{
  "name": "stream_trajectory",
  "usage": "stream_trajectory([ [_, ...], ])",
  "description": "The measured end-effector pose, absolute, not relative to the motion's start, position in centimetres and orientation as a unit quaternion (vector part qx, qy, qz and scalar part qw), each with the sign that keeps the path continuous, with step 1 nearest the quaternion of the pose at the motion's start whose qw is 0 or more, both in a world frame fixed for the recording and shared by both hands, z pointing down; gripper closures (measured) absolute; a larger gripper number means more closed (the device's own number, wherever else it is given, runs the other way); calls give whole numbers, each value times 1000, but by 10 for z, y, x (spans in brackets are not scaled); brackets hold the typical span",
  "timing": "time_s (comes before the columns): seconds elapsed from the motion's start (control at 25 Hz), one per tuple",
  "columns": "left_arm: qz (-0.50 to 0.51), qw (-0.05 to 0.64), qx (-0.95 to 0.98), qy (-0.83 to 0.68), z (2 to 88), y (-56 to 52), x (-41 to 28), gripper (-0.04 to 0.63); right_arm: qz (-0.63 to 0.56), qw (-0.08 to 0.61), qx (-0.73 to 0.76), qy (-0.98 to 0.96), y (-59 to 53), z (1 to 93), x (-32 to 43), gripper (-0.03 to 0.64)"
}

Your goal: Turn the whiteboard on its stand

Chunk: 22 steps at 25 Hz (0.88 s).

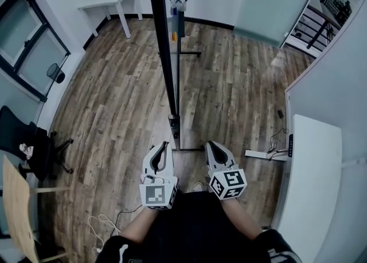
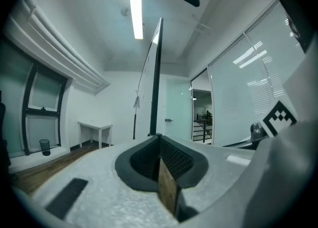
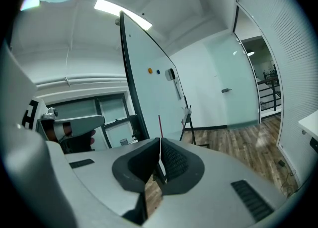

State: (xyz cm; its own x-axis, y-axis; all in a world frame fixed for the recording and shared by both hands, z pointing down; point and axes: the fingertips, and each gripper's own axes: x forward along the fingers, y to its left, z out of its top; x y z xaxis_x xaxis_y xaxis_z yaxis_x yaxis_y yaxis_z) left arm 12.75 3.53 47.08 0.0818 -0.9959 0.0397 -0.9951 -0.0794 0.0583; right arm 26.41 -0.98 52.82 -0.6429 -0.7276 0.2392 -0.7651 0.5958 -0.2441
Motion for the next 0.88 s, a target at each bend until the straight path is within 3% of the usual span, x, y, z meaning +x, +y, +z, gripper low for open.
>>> stream_trajectory([
  [0.88, -10, 43, 737, -675, 475, 38, 128, 565, 156, 57, 409, -897, -4, 525, 258, 603],
])
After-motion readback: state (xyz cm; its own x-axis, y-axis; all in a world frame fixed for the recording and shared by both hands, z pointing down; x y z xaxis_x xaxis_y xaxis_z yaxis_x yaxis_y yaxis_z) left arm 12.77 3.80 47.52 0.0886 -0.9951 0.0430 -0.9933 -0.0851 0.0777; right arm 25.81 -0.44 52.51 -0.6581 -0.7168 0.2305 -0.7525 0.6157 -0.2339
